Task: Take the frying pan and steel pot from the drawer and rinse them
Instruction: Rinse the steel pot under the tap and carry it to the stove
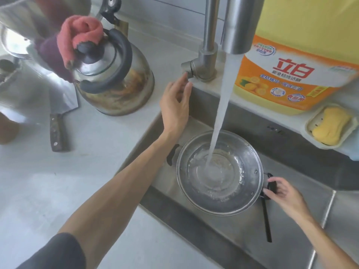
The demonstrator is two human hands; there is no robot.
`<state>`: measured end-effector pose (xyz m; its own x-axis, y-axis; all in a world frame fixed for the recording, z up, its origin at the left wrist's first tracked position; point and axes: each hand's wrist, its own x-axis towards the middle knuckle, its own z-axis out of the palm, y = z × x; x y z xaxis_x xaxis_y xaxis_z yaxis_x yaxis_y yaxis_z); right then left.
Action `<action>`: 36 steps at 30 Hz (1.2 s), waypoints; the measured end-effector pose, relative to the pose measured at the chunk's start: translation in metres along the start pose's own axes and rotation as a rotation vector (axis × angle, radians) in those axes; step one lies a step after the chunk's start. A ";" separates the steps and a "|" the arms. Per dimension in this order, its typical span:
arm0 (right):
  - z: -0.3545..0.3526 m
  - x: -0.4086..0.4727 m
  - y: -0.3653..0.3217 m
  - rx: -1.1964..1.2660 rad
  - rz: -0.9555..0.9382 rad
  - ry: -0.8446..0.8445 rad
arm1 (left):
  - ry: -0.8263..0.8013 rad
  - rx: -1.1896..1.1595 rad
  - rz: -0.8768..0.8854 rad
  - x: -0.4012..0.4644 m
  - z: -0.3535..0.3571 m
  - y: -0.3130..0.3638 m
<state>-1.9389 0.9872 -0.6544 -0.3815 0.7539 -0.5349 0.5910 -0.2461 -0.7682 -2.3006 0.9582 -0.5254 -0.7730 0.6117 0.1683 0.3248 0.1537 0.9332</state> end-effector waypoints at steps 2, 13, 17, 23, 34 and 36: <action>0.000 0.000 -0.002 -0.017 -0.003 0.014 | -0.018 0.077 0.075 0.001 0.006 0.001; 0.000 -0.003 -0.013 -0.217 0.032 -0.012 | -0.688 0.646 -0.185 -0.051 -0.052 -0.056; 0.001 -0.001 -0.011 -0.221 0.029 -0.014 | -0.919 0.800 -0.421 -0.064 -0.063 -0.083; 0.003 0.000 -0.010 -0.170 0.049 0.011 | -0.834 0.595 -0.376 -0.066 -0.057 -0.091; -0.025 -0.027 -0.060 -0.086 0.007 0.002 | -0.917 0.621 -0.331 -0.067 -0.103 -0.061; -0.039 -0.038 -0.089 -0.143 -0.077 0.005 | -0.995 0.660 -0.364 -0.077 -0.109 -0.059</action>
<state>-1.9494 1.0042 -0.5517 -0.4265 0.7702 -0.4743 0.6556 -0.0981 -0.7487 -2.3193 0.8175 -0.5594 -0.2209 0.7292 -0.6477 0.6125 0.6205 0.4897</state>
